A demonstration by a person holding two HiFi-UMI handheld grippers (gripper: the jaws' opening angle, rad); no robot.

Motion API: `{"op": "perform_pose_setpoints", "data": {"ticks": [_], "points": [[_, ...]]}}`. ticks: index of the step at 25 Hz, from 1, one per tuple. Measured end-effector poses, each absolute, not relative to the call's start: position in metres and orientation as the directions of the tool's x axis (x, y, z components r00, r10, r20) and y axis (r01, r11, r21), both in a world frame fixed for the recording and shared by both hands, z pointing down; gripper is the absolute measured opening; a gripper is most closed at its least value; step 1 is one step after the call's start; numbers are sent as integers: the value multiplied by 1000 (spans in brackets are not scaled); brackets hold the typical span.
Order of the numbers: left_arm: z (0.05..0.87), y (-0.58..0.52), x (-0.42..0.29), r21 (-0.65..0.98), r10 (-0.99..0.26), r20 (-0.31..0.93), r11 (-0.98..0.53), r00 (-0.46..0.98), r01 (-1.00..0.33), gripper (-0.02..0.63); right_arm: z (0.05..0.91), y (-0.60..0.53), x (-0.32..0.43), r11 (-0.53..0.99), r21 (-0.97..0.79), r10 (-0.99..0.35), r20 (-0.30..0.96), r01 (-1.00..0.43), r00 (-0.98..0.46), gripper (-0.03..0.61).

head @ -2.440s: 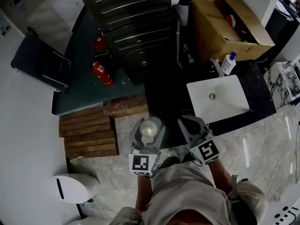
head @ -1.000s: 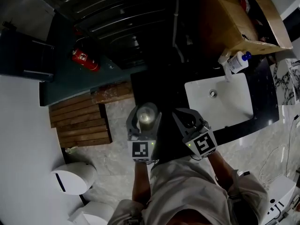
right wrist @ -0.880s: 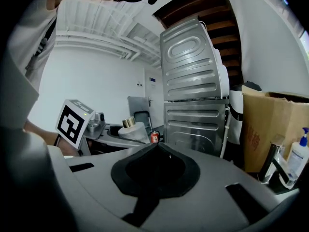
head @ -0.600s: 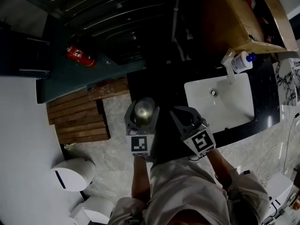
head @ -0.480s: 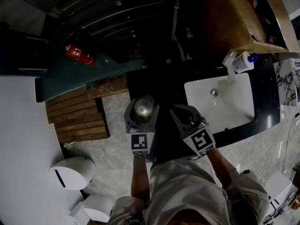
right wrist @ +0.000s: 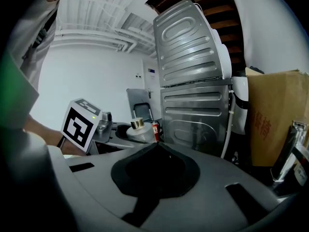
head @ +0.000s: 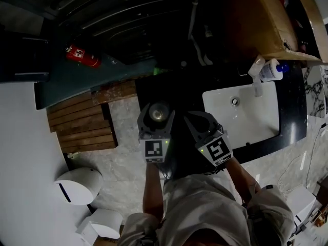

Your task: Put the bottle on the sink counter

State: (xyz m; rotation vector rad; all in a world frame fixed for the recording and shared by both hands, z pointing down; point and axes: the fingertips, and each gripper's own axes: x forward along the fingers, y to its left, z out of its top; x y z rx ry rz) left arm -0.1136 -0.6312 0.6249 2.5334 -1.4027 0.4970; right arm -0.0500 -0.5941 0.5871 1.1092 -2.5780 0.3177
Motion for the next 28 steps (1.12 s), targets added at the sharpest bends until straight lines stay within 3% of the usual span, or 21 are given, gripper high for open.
{"op": "perform_pose_setpoints", "data": {"ticks": [28], "points": [[690, -664, -109, 40, -742, 480, -514, 467, -857, 328, 615, -603, -41, 661, -99, -649, 422, -744, -633, -2]]}}
